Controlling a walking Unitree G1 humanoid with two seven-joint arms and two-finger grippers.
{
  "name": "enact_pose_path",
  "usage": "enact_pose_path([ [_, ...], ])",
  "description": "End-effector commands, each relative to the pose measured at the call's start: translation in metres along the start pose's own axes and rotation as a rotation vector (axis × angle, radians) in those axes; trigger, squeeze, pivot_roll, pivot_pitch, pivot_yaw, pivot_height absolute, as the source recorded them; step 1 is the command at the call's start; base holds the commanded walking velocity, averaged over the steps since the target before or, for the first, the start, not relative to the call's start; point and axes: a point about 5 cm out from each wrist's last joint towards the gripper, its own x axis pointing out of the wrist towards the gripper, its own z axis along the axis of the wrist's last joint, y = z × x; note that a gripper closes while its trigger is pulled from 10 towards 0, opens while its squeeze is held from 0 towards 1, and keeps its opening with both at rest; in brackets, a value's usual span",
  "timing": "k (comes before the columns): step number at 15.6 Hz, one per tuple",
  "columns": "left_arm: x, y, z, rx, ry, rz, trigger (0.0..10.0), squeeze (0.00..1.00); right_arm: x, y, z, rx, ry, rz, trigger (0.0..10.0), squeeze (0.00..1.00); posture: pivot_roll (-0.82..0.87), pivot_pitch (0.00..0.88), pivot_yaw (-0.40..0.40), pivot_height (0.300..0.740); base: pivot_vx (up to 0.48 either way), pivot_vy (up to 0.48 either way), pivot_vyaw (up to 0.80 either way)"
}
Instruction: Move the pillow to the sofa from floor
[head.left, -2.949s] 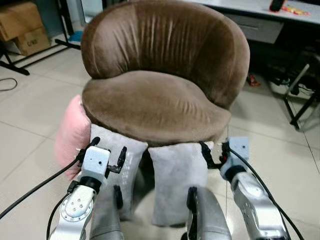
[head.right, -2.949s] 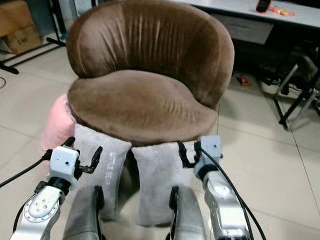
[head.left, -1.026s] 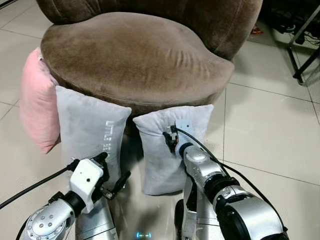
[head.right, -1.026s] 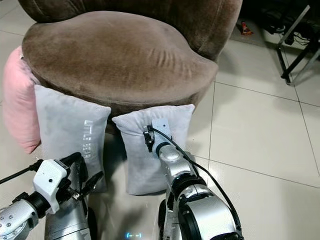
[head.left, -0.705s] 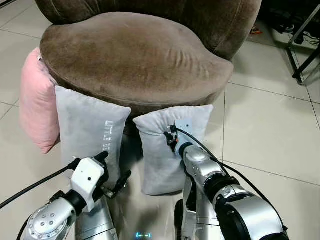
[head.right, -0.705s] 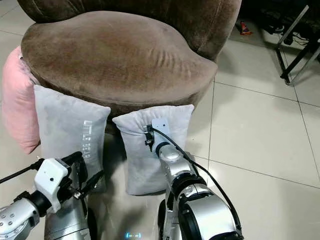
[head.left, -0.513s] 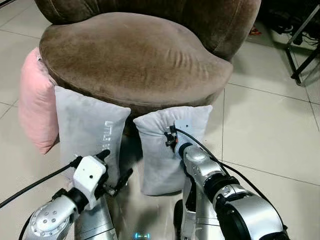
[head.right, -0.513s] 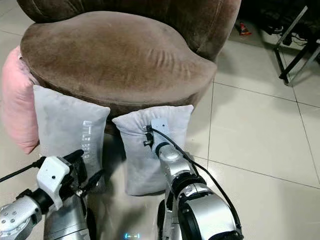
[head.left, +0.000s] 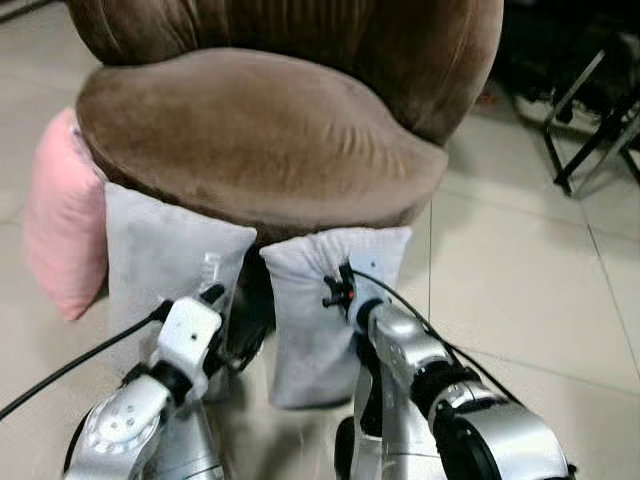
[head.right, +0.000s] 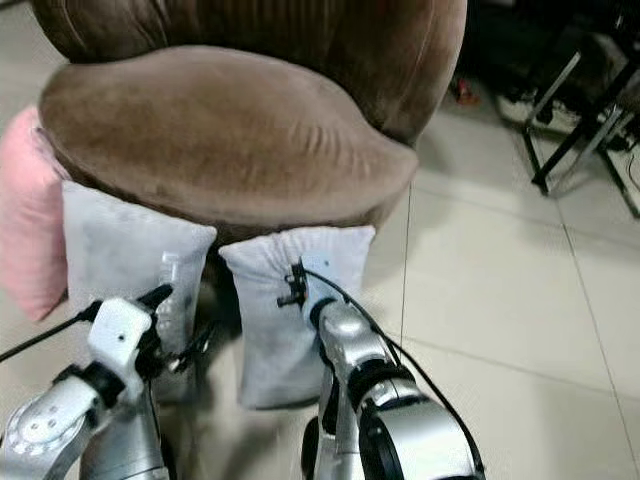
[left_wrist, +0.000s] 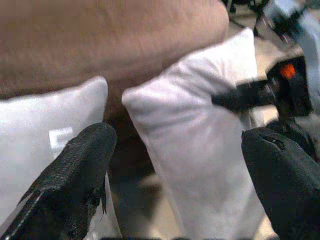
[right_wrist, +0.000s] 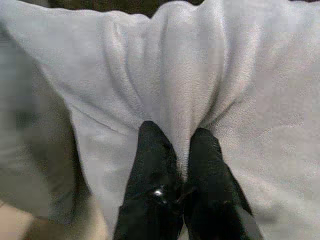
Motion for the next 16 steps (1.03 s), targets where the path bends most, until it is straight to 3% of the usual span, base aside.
enact_pose_path([
  [1,0.004,-0.003,0.0,0.002,-0.01,-0.004,10.0,0.0,-0.001,0.002,-0.001,0.014,-0.024,0.052,0.0,0.0,0.08,0.0,-0.13,0.405,0.0,0.0,0.0],
  [4,0.016,-0.005,0.004,0.004,-0.048,-0.02,10.0,0.0,-0.011,0.005,0.0,-0.013,-0.12,0.245,0.0,0.0,0.05,0.0,-0.104,0.405,0.0,0.0,0.0],
  [7,0.018,-0.009,0.003,-0.005,-0.053,-0.027,10.0,0.0,-0.032,-0.007,0.014,0.105,-0.288,0.334,0.0,0.0,0.03,0.0,-0.083,0.405,0.0,0.0,0.0],
  [10,0.021,-0.01,0.004,-0.012,-0.075,0.004,10.0,0.0,-0.06,-0.027,0.049,0.28,-0.508,0.237,0.0,0.0,0.0,0.0,-0.07,0.405,0.0,0.0,0.0],
  [11,0.024,-0.007,0.006,-0.014,-0.096,0.05,10.0,0.0,-0.08,-0.036,0.073,0.357,-0.634,0.167,0.0,0.0,-0.01,0.0,-0.067,0.405,0.0,0.0,0.0],
  [14,0.029,0.007,0.021,-0.01,-0.178,0.175,10.0,0.0,-0.121,-0.047,0.117,0.403,-0.82,0.118,0.0,0.0,-0.02,0.0,-0.069,0.405,0.0,0.0,0.0],
  [15,0.031,0.014,0.032,0.013,-0.227,0.21,10.0,0.0,-0.15,-0.052,0.147,0.404,-0.922,0.115,0.0,0.0,-0.03,0.0,-0.063,0.405,0.0,0.0,0.0],
  [16,0.032,0.018,0.039,0.022,-0.252,0.227,10.0,0.0,-0.163,-0.053,0.164,0.407,-0.984,0.116,0.0,0.0,-0.03,0.0,-0.059,0.405,0.0,0.0,0.0],
])
